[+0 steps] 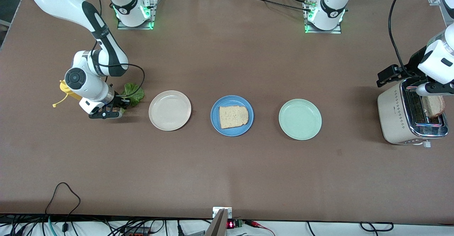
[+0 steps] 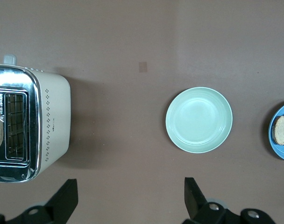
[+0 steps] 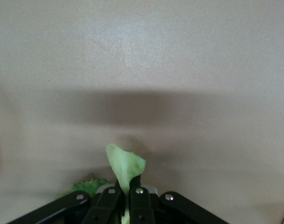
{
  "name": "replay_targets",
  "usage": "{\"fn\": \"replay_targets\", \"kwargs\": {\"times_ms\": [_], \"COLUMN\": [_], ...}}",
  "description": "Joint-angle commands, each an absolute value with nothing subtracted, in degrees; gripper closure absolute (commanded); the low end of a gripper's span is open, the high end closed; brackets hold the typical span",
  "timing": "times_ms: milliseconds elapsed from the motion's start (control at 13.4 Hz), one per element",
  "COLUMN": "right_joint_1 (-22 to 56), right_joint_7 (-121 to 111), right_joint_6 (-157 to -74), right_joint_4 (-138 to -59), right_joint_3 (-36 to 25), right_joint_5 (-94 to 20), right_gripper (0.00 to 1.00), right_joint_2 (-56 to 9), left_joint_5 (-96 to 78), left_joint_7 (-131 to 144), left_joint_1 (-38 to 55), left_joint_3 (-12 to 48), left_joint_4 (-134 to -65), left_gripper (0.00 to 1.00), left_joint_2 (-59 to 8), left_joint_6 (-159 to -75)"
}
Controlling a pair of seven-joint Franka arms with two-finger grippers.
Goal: Make sandwich in blue plate with both arms
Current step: 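Grasp the green lettuce leaf with the right gripper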
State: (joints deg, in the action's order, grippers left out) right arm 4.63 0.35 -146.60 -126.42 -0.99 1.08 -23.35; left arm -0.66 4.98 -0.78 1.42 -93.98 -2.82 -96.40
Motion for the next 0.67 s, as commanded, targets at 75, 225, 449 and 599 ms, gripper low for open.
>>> {"fn": "replay_targets", "kwargs": {"times_ms": [75, 225, 449, 599], "right_joint_1": [4.75, 4.83, 7.81, 11.67], "right_joint_7": [0.88, 1.58, 10.6, 19.03], "right_joint_6": [-136.09, -129.41, -118.86, -116.46], "right_joint_4": [-120.17, -116.21, -109.45, -105.93], "right_joint_3": [-1.14, -1.06, -1.05, -1.05], "right_joint_5": [1.67, 0.88, 0.53, -2.09], "right_gripper": [1.0, 1.0, 1.0, 1.0], "right_joint_2": [-21.89, -21.01, -20.92, -21.35], "left_joint_5": [1.84, 1.85, 1.67, 1.58], "left_joint_7": [4.83, 4.66, 2.48, 1.58], "left_joint_1": [-0.18, -0.26, -0.35, -0.44], "left_joint_3": [1.23, 1.14, 1.14, 1.14], "left_joint_4": [-93.25, -93.51, -93.52, -93.43], "left_gripper": [0.0, 0.0, 0.0, 0.0], "left_joint_2": [-2.64, -2.29, -2.11, -2.02], "left_joint_6": [-96.42, -96.24, -95.8, -94.57]}}
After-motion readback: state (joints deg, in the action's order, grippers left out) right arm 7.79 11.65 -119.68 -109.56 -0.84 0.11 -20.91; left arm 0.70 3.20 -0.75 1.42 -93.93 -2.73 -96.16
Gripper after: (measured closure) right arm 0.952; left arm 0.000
